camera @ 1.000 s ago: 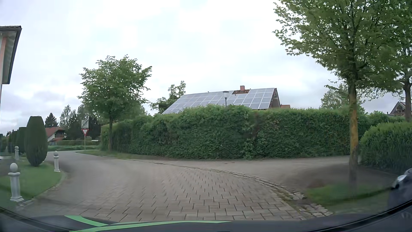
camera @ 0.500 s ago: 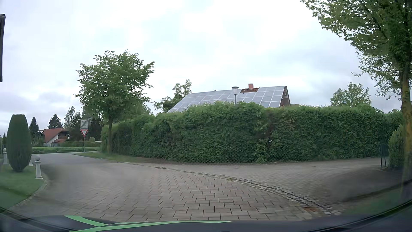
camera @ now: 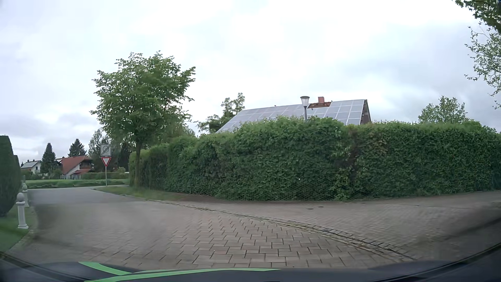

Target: Follow the waypoints while adhering to traffic rules and regulations

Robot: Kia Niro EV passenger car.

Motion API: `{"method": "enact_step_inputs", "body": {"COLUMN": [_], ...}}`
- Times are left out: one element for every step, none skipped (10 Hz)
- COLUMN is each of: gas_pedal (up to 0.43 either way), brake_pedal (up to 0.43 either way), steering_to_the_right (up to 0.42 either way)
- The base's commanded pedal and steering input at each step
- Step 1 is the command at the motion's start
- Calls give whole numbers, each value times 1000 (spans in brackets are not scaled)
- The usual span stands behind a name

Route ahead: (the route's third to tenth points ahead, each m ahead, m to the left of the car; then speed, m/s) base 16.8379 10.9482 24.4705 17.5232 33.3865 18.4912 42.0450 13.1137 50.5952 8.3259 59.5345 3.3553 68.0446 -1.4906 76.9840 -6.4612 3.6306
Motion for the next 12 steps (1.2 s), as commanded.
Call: {"method": "enact_step_inputs", "body": {"gas_pedal": [87,98,98,98,110,110,110,110,110,110,110,110], "brake_pedal": [0,0,0,0,0,0,0,0,0,0,0,0], "steering_to_the_right": [-150,-164,-177,-193,-211,-228,-241,-257,-269,-279,-287,-292]}}
